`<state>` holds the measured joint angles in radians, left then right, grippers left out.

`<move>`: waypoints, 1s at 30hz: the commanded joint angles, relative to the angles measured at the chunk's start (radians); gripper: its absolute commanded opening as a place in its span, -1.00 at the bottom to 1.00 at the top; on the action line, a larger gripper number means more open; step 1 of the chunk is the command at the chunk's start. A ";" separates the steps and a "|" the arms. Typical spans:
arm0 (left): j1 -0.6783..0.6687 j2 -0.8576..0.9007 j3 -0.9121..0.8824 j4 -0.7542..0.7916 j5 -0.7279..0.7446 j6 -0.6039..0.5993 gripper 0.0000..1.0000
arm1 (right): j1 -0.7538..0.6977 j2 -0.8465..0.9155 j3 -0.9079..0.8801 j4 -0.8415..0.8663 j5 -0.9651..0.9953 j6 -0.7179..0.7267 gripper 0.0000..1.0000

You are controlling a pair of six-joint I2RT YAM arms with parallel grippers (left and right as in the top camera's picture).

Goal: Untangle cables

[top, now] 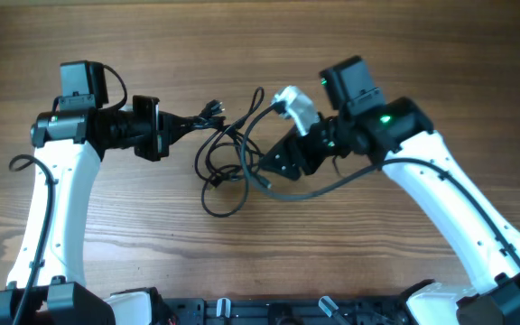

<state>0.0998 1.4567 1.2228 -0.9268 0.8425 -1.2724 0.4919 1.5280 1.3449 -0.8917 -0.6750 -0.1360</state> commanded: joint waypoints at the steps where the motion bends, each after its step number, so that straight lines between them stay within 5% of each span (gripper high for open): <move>1: 0.011 -0.004 0.002 0.002 0.161 -0.019 -0.92 | 0.059 0.011 -0.015 0.029 0.086 -0.021 0.37; 6: 0.011 -0.004 0.002 -0.013 0.173 -0.015 -0.92 | 0.082 0.011 -0.015 0.051 0.292 -0.023 0.37; 11: 0.011 -0.004 0.002 -0.012 0.203 -0.015 -0.92 | 0.083 0.021 -0.015 0.063 0.297 -0.105 0.33; 21: 0.010 -0.004 0.002 -0.012 0.228 -0.014 -0.92 | 0.083 0.050 -0.016 0.095 0.301 -0.125 -0.20; 27: 0.010 -0.004 0.002 -0.012 0.231 0.012 -0.92 | 0.080 0.058 -0.016 0.098 0.328 -0.120 -0.91; 30: 0.010 -0.004 0.002 -0.012 0.213 0.012 -0.92 | 0.058 0.039 -0.016 0.104 0.328 -0.063 -0.91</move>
<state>0.1043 1.4567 1.2228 -0.9379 1.0126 -1.2770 0.5724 1.5730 1.3338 -0.7986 -0.3794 -0.2554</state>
